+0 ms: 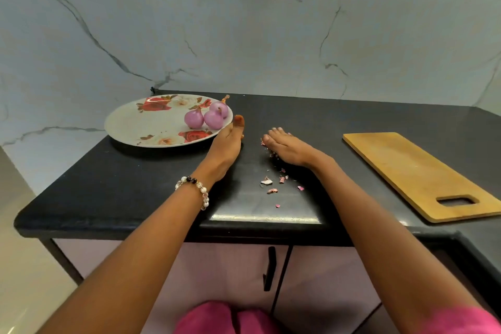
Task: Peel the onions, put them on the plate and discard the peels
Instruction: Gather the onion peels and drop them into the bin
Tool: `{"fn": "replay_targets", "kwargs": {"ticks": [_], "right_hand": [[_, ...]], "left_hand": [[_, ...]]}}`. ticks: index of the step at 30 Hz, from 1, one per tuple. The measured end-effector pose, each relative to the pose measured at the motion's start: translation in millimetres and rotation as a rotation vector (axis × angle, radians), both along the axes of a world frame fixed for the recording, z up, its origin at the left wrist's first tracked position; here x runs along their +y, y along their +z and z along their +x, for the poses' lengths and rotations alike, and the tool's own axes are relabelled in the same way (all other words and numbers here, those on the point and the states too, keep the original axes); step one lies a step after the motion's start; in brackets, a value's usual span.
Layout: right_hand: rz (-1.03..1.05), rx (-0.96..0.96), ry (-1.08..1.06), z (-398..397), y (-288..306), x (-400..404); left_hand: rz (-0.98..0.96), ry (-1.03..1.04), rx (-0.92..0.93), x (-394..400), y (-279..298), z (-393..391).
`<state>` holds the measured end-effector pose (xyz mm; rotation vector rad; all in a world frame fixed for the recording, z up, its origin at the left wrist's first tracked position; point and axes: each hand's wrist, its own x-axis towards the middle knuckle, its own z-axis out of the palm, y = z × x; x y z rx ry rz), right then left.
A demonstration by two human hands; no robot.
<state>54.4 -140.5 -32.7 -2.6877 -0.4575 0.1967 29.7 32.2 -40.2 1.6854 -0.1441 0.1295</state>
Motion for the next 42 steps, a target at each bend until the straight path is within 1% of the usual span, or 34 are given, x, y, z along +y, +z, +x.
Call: {"fn": "replay_targets", "kwargs": {"ticks": [3, 7, 9, 11, 13, 15, 17, 19, 20, 22, 23, 25, 27, 30, 33, 34, 36, 39, 41, 42], "right_hand": [[0.109, 0.023, 0.135, -16, -1, 2], [0.182, 0.107, 0.277, -47, -1, -11], [0.313, 0.16, 0.301, -64, 0, -23], [0.519, 0.152, 0.254, -74, 0, -35], [0.647, 0.072, 0.152, -70, -2, -44], [0.649, 0.031, 0.051, -58, -3, -44], [0.579, 0.026, -0.011, -40, -3, -35], [0.521, 0.022, -0.029, -25, -3, -22], [0.518, 0.023, -0.032, -19, -3, -16], [0.541, 0.021, -0.045, -7, -1, -6], [0.546, 0.021, -0.051, -2, -2, -3], [0.499, 0.021, -0.043, 7, -3, 3], [0.387, 0.038, 0.007, 13, -5, 10], [0.265, 0.049, 0.124, 14, -6, 19], [0.296, 0.094, 0.273, -2, -6, 22], [0.306, 0.115, 0.315, -12, -7, 20], [0.34, 0.163, 0.374, -31, -6, 14], [0.429, 0.237, 0.421, -58, -3, -5], [0.609, 0.293, 0.376, -74, 0, -17], [0.722, 0.295, 0.325, -79, 0, -24]], "left_hand": [[-0.025, 0.004, -0.004, 1, 2, -2], [-0.049, -0.003, -0.011, 1, 2, -3], [0.007, -0.002, -0.023, 1, -2, 0], [0.138, 0.007, -0.044, -1, -1, -4], [0.235, 0.028, -0.101, -5, 3, -10], [0.307, 0.052, -0.122, -9, 4, -12], [0.421, 0.07, -0.095, -12, 5, -12], [0.481, 0.021, -0.056, -12, 5, -12], [0.435, -0.022, -0.048, -11, 4, -12], [0.202, -0.114, -0.035, -5, 6, -14], [0.085, -0.123, -0.025, -2, 7, -13], [-0.042, -0.031, -0.019, 5, 8, -8], [-0.125, 0.104, 0.0, 10, 6, -2], [-0.168, 0.203, 0.029, 10, 6, 0], [-0.191, 0.275, 0.02, 13, 4, 3], [-0.172, 0.282, 0.017, 13, 3, 3], [-0.127, 0.233, 0.019, 12, 3, 0], [-0.165, 0.111, 0.052, 10, 9, -12], [-0.16, 0.019, 0.07, 11, 8, -22], [-0.098, -0.035, 0.064, 12, 7, -28]]}}
